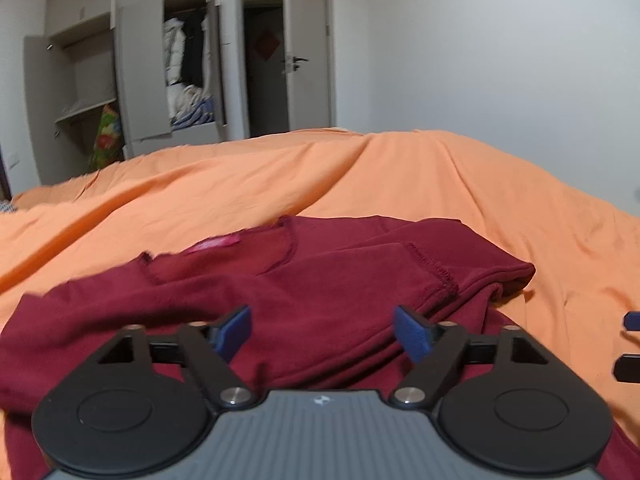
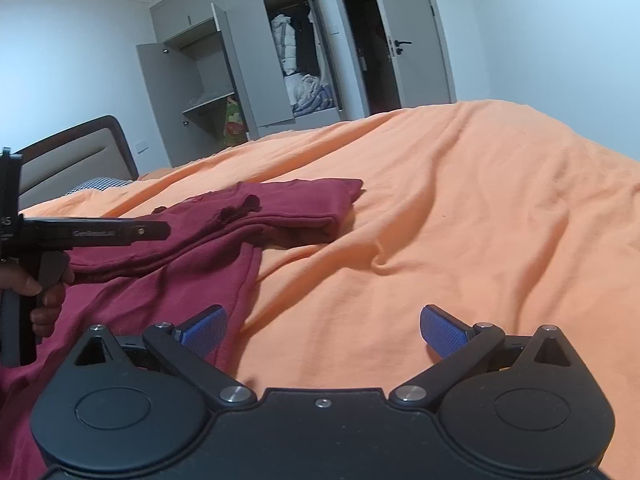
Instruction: Fold small clothes
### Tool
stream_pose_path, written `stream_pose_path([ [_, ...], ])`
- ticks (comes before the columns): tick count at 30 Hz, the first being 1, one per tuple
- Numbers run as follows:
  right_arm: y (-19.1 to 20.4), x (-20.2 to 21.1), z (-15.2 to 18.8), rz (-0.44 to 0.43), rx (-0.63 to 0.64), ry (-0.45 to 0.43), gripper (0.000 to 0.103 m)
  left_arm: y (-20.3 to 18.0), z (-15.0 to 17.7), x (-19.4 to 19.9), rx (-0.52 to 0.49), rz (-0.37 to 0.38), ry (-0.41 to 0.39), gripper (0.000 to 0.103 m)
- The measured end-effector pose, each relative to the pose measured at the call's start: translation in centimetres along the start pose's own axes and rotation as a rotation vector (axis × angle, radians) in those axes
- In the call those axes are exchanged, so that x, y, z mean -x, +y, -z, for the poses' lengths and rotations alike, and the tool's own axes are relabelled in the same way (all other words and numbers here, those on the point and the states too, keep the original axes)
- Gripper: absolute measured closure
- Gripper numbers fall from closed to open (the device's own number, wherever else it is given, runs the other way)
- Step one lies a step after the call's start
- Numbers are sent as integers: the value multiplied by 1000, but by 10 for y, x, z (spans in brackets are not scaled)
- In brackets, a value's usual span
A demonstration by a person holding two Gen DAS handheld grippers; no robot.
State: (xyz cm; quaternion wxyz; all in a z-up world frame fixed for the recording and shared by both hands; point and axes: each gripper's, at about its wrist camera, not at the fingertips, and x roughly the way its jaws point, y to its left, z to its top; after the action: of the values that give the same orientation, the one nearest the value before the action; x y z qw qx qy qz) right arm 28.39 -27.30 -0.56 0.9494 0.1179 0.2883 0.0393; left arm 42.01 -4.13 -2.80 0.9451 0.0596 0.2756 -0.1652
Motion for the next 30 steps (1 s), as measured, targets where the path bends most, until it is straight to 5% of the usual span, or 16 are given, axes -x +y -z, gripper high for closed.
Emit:
stream_pose_path([
  [5,12,-15,-11,-62,30,2,1,37,3,44,95,-104,-14,6],
  [12,43,-52,-42,-163,86,-27,1,128,19,82,331,-387,5,6],
  [17,62,-93,-65,-207,64,-16,4,190,29,80,531,-398,-31,9],
  [23,81,-130,-76,-175,91,15,26,229,37,54,714,-266,-11,64],
  [24,82,-135,-76,-162,94,25,29,232,37,50,717,-256,-7,82],
  [27,86,-145,-75,-142,105,43,56,230,41,55,705,-280,-47,91],
  [28,88,-147,-75,-129,117,42,74,230,41,61,704,-286,-83,92],
  [30,91,-150,-75,-118,135,39,84,229,43,71,713,-314,-111,92],
])
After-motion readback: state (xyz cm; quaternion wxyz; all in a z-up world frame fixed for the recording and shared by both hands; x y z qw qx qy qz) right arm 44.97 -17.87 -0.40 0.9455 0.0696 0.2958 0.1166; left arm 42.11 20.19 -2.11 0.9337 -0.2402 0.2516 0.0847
